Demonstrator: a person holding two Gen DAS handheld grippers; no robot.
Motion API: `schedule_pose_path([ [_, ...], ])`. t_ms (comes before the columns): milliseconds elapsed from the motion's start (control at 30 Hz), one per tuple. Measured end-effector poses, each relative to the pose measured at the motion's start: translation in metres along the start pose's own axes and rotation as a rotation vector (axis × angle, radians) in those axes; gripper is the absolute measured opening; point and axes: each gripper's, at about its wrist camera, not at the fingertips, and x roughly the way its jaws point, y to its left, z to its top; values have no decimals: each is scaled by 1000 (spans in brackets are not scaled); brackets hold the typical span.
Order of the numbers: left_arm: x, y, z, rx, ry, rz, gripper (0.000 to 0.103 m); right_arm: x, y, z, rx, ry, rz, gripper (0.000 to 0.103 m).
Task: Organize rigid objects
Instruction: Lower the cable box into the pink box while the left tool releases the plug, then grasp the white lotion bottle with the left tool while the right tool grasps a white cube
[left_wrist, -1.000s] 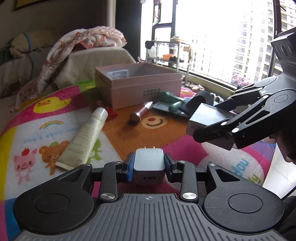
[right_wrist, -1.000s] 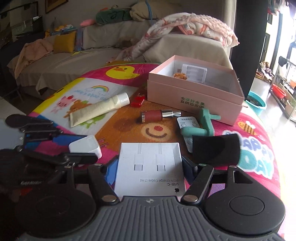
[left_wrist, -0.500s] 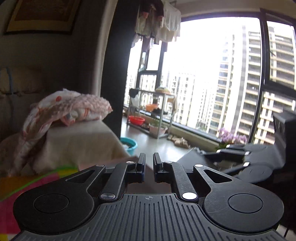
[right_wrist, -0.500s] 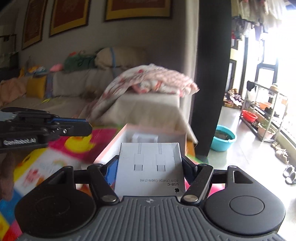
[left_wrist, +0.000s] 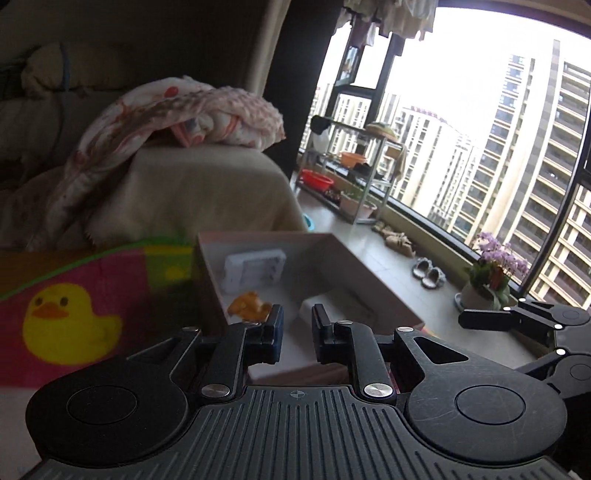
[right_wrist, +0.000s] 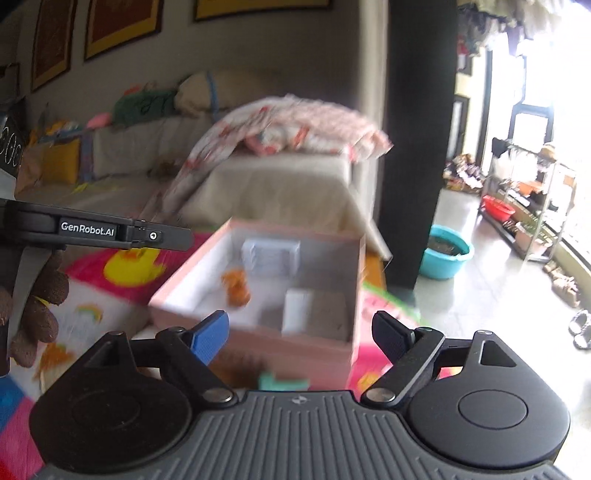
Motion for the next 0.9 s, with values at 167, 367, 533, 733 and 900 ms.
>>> schedule_pose_path([
  [167,-38,24,-47,16,51,64,18,17,45,-27,-100,64,65,85],
  [367,-72,32,-96,58,95,125,18,45,83,-20,-34,122,163,85],
  [533,-81,31,-103,41,74,127,18,83,103,-10,50,196,180,85],
  [733,-77,27,-108,46,58,126,19,102,111,-10,72,255,170,69],
  [900,-77,34,-105,-16,29,153,20,92,97,-10,78,287,168,50],
])
